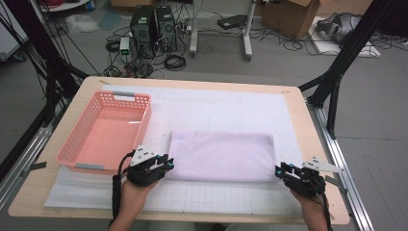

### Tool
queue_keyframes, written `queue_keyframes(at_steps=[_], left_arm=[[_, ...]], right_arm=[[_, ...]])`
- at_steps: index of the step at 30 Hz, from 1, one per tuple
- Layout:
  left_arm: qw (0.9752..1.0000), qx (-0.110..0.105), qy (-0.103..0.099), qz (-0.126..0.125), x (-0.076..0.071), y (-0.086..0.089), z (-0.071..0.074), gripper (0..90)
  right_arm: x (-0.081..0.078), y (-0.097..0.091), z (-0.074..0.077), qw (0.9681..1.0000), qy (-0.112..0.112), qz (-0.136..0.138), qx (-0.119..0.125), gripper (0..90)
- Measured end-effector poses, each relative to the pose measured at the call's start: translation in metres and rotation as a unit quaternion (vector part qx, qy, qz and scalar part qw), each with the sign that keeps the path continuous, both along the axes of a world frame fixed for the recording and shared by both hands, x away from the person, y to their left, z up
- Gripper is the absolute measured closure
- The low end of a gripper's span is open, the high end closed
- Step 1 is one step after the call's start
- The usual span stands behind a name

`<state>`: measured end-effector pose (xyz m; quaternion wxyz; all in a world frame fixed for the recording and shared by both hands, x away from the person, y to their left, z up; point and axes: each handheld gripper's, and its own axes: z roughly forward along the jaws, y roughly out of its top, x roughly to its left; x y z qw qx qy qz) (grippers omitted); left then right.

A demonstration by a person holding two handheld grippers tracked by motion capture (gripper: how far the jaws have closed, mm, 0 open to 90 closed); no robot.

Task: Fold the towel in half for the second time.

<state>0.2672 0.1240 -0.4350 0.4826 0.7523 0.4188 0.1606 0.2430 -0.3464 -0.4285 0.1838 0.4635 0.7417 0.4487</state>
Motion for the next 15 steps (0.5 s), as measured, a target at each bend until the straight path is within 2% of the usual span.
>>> queue_keyframes(at_steps=[3,6,9,12,15], left_arm=[[0.9998,0.015,0.014,-0.006,0.003,-0.004,-0.009,69.7],[0.9995,0.021,0.025,-0.003,0.003,-0.004,-0.014,66.8],[0.9993,0.032,0.018,-0.005,0.001,-0.006,-0.015,65.5],[0.9995,0.028,0.010,-0.008,0.000,-0.005,-0.014,61.7],[0.9999,0.010,-0.005,-0.013,0.000,-0.003,-0.012,58.6]], right_arm=[[0.007,0.013,-0.005,0.9995,0.012,0.021,-0.019,70.0],[0.008,0.016,-0.016,0.9979,0.042,0.022,-0.044,69.1],[0.007,0.009,-0.017,0.9982,0.047,0.018,-0.032,69.0],[0.002,0.007,-0.013,0.9984,0.033,0.009,-0.045,63.0],[-0.002,0.003,-0.008,0.9995,0.008,0.004,-0.030,57.7]])
